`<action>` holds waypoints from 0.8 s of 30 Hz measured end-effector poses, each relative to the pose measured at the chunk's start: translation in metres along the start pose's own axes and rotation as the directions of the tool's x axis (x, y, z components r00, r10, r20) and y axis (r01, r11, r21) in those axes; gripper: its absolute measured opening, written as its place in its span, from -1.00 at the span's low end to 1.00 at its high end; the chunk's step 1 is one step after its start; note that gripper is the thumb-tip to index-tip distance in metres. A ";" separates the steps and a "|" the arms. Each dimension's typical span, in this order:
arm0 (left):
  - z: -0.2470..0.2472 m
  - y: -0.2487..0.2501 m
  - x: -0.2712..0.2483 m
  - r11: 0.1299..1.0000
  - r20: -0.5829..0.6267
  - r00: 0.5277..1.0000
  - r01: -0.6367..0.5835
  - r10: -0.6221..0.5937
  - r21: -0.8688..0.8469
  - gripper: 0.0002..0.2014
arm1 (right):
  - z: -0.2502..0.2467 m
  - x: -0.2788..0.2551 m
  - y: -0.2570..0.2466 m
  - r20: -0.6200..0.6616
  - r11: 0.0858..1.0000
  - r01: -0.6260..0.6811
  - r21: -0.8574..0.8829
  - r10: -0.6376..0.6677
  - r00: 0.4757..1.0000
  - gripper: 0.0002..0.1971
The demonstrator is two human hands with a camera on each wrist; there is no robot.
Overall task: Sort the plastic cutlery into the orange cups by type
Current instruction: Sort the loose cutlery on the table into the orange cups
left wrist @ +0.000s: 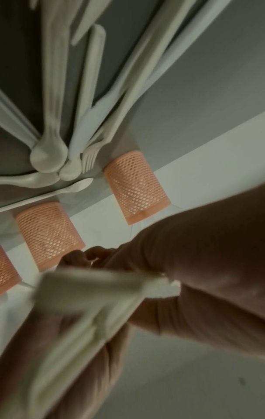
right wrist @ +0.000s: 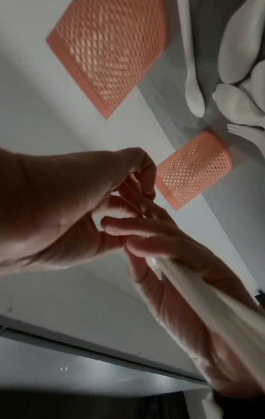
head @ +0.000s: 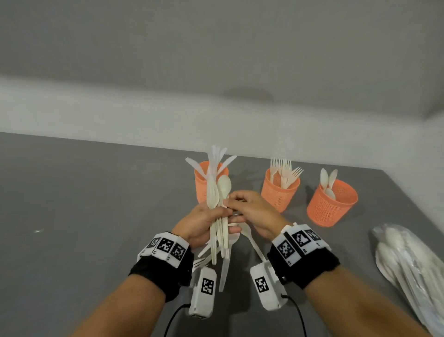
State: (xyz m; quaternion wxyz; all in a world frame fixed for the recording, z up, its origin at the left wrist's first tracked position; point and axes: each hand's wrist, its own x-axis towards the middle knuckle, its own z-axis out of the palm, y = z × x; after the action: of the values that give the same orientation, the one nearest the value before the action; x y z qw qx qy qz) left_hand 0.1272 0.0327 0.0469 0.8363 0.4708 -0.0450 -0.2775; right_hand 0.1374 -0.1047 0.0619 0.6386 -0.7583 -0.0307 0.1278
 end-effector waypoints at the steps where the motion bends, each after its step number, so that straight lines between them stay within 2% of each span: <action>1: 0.004 -0.002 0.000 1.000 0.014 1.000 0.003 -0.003 0.017 -0.72 | -0.003 -0.003 0.000 -0.014 1.000 -0.008 0.016 0.009 1.000 -0.88; 3: 0.010 -0.005 0.001 1.000 0.030 0.999 0.022 -0.022 0.021 -0.71 | -0.009 -0.007 0.001 -0.078 0.999 -0.004 0.032 0.007 0.997 -0.87; 7: 0.018 -0.008 0.004 0.998 0.037 0.998 0.058 -0.057 -0.031 -0.68 | -0.016 -0.014 0.004 -0.184 0.997 0.027 -0.075 -0.041 0.982 -0.94; 12: 0.027 -0.011 0.005 0.993 0.059 0.996 0.076 -0.071 -0.094 -0.71 | -0.021 -0.024 0.005 -0.232 0.991 0.003 -0.131 -0.034 0.972 -0.87; 14: 0.029 -0.013 0.007 0.993 0.050 0.996 0.072 -0.068 -0.098 -0.70 | -0.024 -0.025 0.003 -0.346 0.995 0.021 -0.096 -0.053 0.937 -0.86; 17: 0.031 -0.016 0.010 0.997 -0.032 0.999 0.031 -0.034 -0.066 -0.75 | -0.033 -0.023 -0.002 -0.492 0.995 0.101 0.023 -0.077 0.867 -0.87; 19: 0.030 -0.020 0.012 0.999 -0.082 0.997 0.005 -0.008 -0.033 -0.74 | -0.034 -0.024 -0.006 -0.469 0.985 0.160 0.069 -0.110 0.877 -0.88; 21: 0.028 -0.024 0.014 1.000 -0.109 0.994 -0.013 0.013 -0.001 -0.65 | -0.031 -0.028 -0.010 -0.423 0.987 0.160 0.015 -0.139 0.895 -0.88; 23: 0.027 -0.028 0.017 0.999 -0.124 0.992 -0.030 0.034 0.037 -0.62 | -0.024 -0.033 -0.013 -0.372 0.986 0.145 0.085 -0.103 0.922 -0.86; 24: 0.029 -0.029 0.018 0.998 -0.133 0.990 -0.043 0.050 0.056 -0.67 | -0.023 -0.034 -0.013 -0.345 0.980 0.134 0.150 -0.075 0.936 -0.84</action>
State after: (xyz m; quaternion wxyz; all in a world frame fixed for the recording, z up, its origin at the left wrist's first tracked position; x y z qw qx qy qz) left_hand 0.1208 -0.0098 0.0361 0.8309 0.5092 -0.0066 -0.2243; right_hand 0.1120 -0.1316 0.0832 0.7030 -0.7085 0.0497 -0.0360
